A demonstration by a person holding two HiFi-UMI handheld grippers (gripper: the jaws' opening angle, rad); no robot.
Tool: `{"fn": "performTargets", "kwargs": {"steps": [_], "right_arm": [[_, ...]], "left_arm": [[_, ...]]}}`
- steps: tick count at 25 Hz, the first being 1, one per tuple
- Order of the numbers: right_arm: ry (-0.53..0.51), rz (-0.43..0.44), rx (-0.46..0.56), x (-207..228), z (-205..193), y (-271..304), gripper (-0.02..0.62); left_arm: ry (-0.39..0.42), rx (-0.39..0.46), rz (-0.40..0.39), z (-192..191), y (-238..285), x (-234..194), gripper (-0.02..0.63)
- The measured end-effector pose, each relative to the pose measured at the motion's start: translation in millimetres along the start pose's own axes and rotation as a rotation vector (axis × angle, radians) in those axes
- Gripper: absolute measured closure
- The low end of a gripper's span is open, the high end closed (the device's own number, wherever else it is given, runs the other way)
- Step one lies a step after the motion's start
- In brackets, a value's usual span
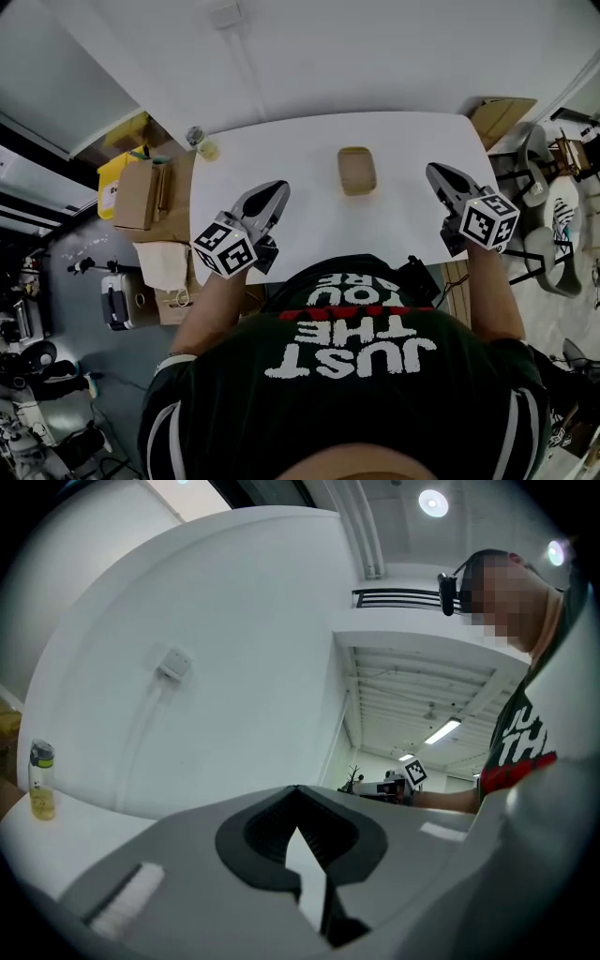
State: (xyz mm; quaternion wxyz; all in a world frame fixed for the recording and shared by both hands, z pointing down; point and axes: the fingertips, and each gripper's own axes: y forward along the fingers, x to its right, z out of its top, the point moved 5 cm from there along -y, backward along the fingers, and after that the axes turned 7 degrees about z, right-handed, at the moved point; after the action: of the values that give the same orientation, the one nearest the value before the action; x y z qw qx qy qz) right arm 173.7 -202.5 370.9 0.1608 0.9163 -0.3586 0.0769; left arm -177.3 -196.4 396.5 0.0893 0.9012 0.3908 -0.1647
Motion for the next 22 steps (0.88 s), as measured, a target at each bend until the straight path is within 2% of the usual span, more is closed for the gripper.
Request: {"fn": "performTargets", "kwargs": {"steps": [4,11,16,22], "right_arm": [[0.035,0.045,-0.027,35,-6,8,0.598],[0.053,0.126,-0.101,81,-18,37,0.597],[0.067,0.137,-0.123,93,-26,55,0.597],[0.105,0.108,-0.186,113,-53,91,0.597]], "left_arm": [[0.012,0.017,0.047,-12,22,10,0.6],[-0.021,0.018,0.131,-41,53,18,0.6],[-0.049,-0.004,0.144,-54,63,11,0.6],[-0.052,-0.047,0.141,-67,70,-9,0.6]]}}
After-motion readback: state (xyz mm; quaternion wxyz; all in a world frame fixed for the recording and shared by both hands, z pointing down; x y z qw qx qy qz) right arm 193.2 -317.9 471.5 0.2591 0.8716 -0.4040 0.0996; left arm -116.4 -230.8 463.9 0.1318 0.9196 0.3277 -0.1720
